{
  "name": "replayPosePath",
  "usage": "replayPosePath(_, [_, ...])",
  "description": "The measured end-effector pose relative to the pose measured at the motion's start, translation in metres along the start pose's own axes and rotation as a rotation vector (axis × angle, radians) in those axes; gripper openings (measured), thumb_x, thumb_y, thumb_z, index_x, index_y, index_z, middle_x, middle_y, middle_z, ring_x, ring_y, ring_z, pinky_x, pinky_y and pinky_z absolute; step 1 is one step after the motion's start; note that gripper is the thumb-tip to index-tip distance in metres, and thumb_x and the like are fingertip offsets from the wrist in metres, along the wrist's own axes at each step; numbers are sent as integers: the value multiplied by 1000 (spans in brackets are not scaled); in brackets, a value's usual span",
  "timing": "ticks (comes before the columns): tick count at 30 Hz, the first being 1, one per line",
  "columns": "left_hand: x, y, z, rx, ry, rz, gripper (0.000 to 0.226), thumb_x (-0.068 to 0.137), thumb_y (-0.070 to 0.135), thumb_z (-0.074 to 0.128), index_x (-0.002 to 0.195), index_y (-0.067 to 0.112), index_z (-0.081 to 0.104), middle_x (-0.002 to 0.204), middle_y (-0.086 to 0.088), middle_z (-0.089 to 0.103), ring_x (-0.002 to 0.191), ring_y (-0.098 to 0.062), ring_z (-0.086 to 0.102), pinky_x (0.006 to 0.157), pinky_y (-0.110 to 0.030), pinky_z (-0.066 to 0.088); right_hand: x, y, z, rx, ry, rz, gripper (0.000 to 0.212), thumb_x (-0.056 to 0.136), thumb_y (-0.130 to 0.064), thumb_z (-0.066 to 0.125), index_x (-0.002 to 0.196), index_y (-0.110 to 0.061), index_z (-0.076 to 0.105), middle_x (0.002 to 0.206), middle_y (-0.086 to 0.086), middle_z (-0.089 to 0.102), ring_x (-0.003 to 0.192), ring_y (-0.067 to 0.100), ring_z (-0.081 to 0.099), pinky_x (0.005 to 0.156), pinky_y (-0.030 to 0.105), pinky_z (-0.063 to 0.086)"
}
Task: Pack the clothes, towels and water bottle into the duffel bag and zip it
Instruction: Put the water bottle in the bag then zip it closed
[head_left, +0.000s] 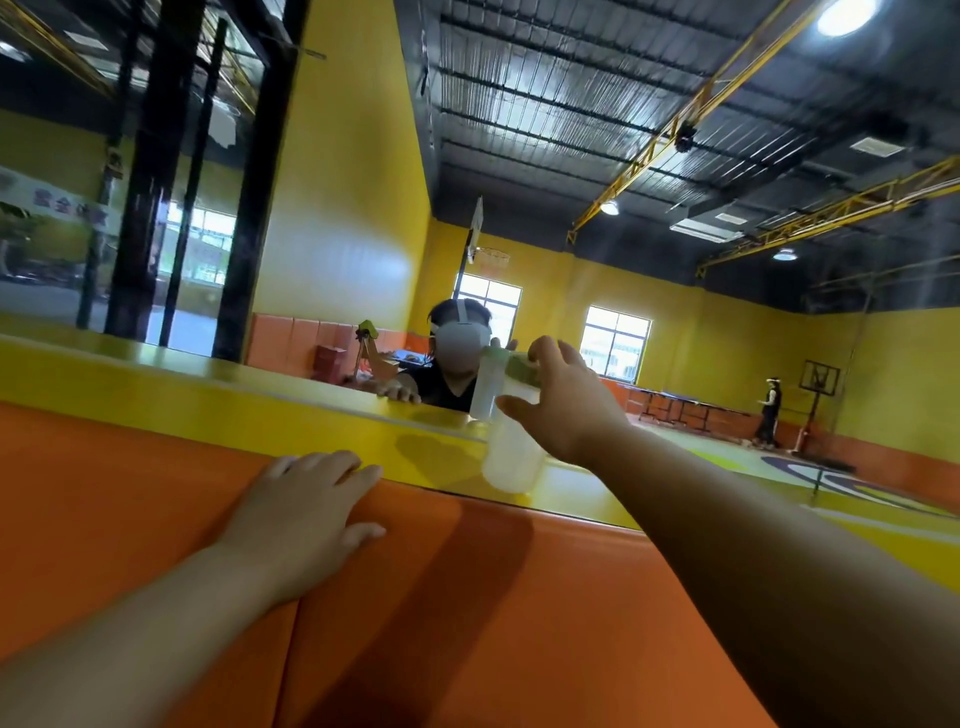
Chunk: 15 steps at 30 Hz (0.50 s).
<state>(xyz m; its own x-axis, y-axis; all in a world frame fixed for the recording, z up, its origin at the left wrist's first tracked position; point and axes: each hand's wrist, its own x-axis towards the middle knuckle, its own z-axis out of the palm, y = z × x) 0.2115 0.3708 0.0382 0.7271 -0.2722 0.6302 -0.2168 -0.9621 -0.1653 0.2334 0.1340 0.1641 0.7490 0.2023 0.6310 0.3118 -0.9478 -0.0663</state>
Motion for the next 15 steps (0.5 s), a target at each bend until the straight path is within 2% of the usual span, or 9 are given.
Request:
replayPosePath(2, [-4,2,-4,-26,-37,-20,57,74,60,43,108,22,70,102,-2,72,92,-24,70,75,-45,56,-4,-4,-8,36,13,-18,49,84,-34,63,121,-20,35,123,11,52,103,35,54,85,45,50])
replayPosePath(3, [-6,4,-7,-35,-54,-38,60,80,59,37,118,21,65,115,-4,68,105,-26,66,85,-48,52,-7,-6,-14,33,4,-26,48,82,-31,65,117,-20,35,118,11,53,98,34,55,81,43,51])
replayPosePath(4, [-8,7,-10,-58,-72,-52,61,87,57,34,133,21,52,134,-7,57,124,-27,54,100,-50,43,-10,-8,-21,28,-10,-36,49,79,-30,68,114,-21,35,115,11,52,94,33,55,78,43,51])
replayPosePath(5, [-10,9,-10,-69,-111,-51,63,91,53,37,146,22,31,151,-5,36,140,-25,32,113,-48,26,-14,-10,-29,27,-32,-47,52,76,-30,71,113,-22,36,113,10,50,92,32,55,77,43,51])
replayPosePath(6, [-13,8,-13,-58,-185,-44,69,93,48,41,151,24,11,159,-2,14,147,-22,12,118,-44,10,-19,-12,-36,25,-63,-63,58,72,-30,75,114,-23,36,114,9,47,92,31,54,78,43,52])
replayPosePath(8, [-22,9,-22,-46,-283,-46,79,93,44,47,151,26,-4,161,2,-4,148,-19,-3,119,-39,2,-32,-15,-50,-9,-113,-117,74,65,-33,82,123,-25,36,117,7,41,96,31,53,81,42,52])
replayPosePath(10, [-33,10,-32,-95,-274,-55,77,92,45,49,151,26,4,161,2,-1,148,-19,2,118,-37,13,-49,-17,-61,-63,-106,-181,86,62,-36,84,132,-27,35,121,7,38,103,30,50,85,41,50])
replayPosePath(13, [-60,17,-50,-170,-286,-21,65,90,49,50,147,32,23,151,6,26,137,-16,33,107,-32,33,-84,-20,-74,-98,-50,-268,85,62,-38,84,135,-28,41,125,7,36,111,28,43,87,38,48])
replayPosePath(15, [-87,21,-57,-227,-310,-10,60,88,51,51,142,36,29,142,11,35,128,-12,42,102,-31,39,-109,-24,-78,-77,-37,-318,85,60,-37,85,134,-25,44,123,8,38,110,27,42,83,33,43])
